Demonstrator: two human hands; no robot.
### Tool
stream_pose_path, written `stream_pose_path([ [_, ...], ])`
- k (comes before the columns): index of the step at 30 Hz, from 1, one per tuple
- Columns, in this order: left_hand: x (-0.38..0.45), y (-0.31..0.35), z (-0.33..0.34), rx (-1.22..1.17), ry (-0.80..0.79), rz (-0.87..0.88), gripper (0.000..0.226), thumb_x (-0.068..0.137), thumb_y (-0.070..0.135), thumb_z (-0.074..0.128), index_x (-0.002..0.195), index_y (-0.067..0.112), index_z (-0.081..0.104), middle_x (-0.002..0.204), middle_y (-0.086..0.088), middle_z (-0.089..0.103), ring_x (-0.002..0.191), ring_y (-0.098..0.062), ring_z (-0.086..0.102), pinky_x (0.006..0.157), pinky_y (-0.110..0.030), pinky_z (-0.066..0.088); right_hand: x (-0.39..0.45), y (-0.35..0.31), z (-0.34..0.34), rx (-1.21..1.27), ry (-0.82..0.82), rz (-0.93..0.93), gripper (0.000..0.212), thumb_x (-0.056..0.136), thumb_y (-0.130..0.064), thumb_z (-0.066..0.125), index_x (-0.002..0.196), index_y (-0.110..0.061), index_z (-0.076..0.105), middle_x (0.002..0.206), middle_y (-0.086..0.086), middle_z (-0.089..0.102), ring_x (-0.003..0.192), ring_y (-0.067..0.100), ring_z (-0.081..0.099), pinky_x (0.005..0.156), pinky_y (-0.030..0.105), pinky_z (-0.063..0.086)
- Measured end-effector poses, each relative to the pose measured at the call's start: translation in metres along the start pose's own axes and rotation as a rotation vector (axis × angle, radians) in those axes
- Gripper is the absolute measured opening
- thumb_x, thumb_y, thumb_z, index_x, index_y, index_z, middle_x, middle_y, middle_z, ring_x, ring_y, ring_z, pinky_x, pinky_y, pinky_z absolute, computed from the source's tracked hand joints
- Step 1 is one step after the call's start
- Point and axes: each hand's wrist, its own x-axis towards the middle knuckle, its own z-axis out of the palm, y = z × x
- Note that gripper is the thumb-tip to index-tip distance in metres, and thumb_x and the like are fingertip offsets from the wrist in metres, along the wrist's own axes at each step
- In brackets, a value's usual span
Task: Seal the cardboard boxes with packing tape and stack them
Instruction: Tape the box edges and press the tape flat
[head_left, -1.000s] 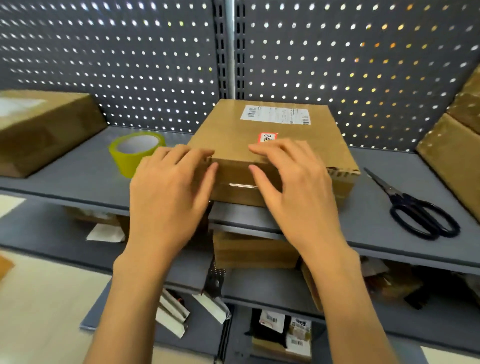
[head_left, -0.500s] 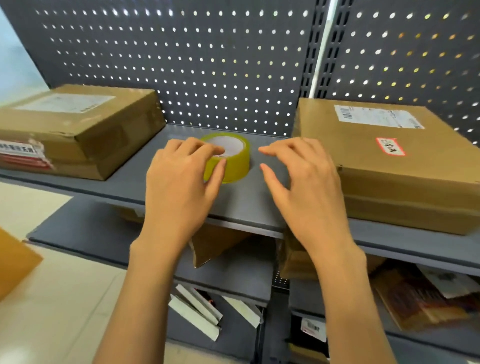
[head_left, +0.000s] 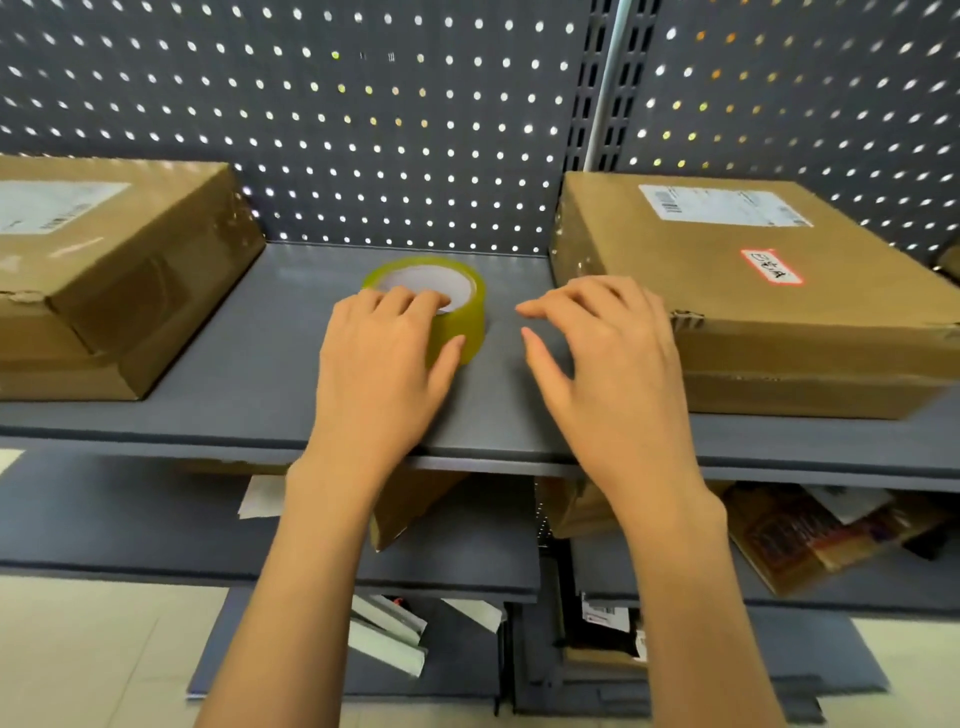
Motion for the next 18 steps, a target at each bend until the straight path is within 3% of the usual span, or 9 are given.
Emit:
stream_pose_path([
  [3,0.004,0.0,0.01,0.086,-0.021,0.033,0.04,0.083,0.039,0.044,0.094,0.007,0.066,0.079,-0.014,0.066,0.077,-0.037,0.06,0.078,-0.037,0.028,0.0,-0.001,0.0,-0.003,0.003,0.008,0.018,0.087,-0.02,0.058,0.099,-0.013,0.07,0.094,0.004,0.066,0.097,0.025,0.057,0.09,0.03,0.031],
  [7,0.011,0.004,0.017,0.036,-0.008,0.038,0.031,0.082,0.034,0.054,0.083,0.004,0.062,0.069,-0.017,0.063,0.072,-0.038,0.058,0.087,-0.04,0.026,0.0,0.001,-0.006,-0.014,0.017,-0.016,0.015,0.085,-0.017,0.06,0.095,-0.011,0.07,0.091,0.005,0.065,0.094,0.026,0.057,0.089,0.031,0.032],
  [10,0.013,0.01,0.009,-0.106,0.054,-0.013,0.036,0.085,0.036,0.054,0.089,0.002,0.063,0.077,-0.02,0.064,0.074,-0.039,0.057,0.073,-0.039,0.032,0.003,0.006,-0.014,-0.028,0.036,-0.034,0.014,0.085,-0.016,0.06,0.093,-0.011,0.07,0.09,0.004,0.065,0.093,0.028,0.057,0.09,0.032,0.034],
  [12,0.014,0.016,-0.002,-0.251,0.101,-0.06,0.035,0.087,0.035,0.058,0.096,0.002,0.062,0.085,-0.018,0.063,0.08,-0.038,0.054,0.067,-0.033,0.027,0.004,0.013,-0.019,-0.02,0.057,-0.036,0.014,0.086,-0.016,0.059,0.094,-0.012,0.07,0.09,0.003,0.066,0.093,0.026,0.057,0.09,0.031,0.034],
  [15,0.016,0.031,-0.022,-0.402,0.176,-0.058,0.029,0.089,0.036,0.057,0.095,0.007,0.058,0.085,-0.003,0.056,0.08,-0.028,0.05,0.069,-0.028,0.027,0.004,0.027,-0.029,0.033,0.103,-0.016,0.014,0.087,-0.018,0.06,0.096,-0.013,0.07,0.092,0.001,0.066,0.093,0.023,0.055,0.087,0.03,0.034],
  [18,0.016,0.061,-0.046,-0.612,0.236,-0.036,0.016,0.091,0.029,0.061,0.089,0.016,0.053,0.076,0.008,0.049,0.071,-0.003,0.046,0.066,-0.017,0.033,0.007,0.041,-0.045,0.213,0.145,0.049,0.017,0.09,-0.02,0.06,0.103,-0.015,0.069,0.097,-0.001,0.066,0.096,0.019,0.057,0.089,0.026,0.037],
])
